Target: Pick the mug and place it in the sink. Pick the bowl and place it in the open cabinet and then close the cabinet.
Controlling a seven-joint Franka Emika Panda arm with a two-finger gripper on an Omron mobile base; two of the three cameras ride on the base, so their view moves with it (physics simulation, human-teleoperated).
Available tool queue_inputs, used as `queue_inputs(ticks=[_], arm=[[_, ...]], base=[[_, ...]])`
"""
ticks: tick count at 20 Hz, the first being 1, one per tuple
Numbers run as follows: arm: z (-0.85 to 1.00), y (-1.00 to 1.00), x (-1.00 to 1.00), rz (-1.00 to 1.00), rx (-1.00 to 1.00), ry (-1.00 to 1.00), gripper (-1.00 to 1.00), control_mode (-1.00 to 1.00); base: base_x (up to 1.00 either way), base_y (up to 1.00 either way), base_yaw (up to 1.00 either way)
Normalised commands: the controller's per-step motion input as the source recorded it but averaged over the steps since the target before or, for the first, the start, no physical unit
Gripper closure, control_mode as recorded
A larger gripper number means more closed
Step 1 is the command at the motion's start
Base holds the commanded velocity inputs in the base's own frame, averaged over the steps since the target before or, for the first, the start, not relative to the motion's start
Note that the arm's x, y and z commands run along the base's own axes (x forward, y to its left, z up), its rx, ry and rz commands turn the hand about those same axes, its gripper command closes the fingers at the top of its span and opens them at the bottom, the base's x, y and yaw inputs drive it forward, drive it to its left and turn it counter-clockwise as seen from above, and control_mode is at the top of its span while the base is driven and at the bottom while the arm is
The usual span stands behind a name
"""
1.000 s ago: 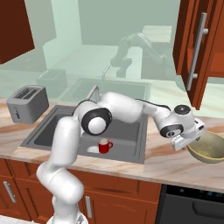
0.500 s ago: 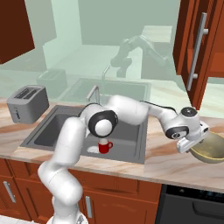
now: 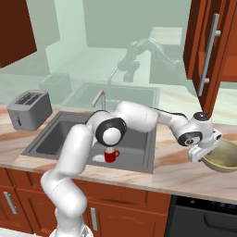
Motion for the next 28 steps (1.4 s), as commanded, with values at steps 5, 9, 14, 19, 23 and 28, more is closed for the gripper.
queue_inputs(ticks=[5, 9, 14, 19, 23, 28], arm=[[-0.03, 0.0, 0.0, 0.02, 0.0, 0.08, 1.0, -1.0], [0.12, 0.02, -0.12, 0.01, 0.0, 0.05, 1.0, -1.0], [0.27, 0.44, -0.57, 0.01, -0.03, -0.21, 1.0, -1.0], [0.43, 0.62, -0.88, -0.03, 0.09, -0.04, 1.0, -1.0], [0.0, 0.88, -1.0, -0.09, 0.14, 0.0, 1.0, -1.0], [0.46, 0.83, -0.57, -0.01, -0.01, -0.01, 1.0, -1.0]], base=[[0.0, 0.0, 0.0], [0.0, 0.0, 0.0], [0.0, 0.0, 0.0], [0.0, 0.0, 0.0], [0.0, 0.0, 0.0], [0.0, 0.0, 0.0]])
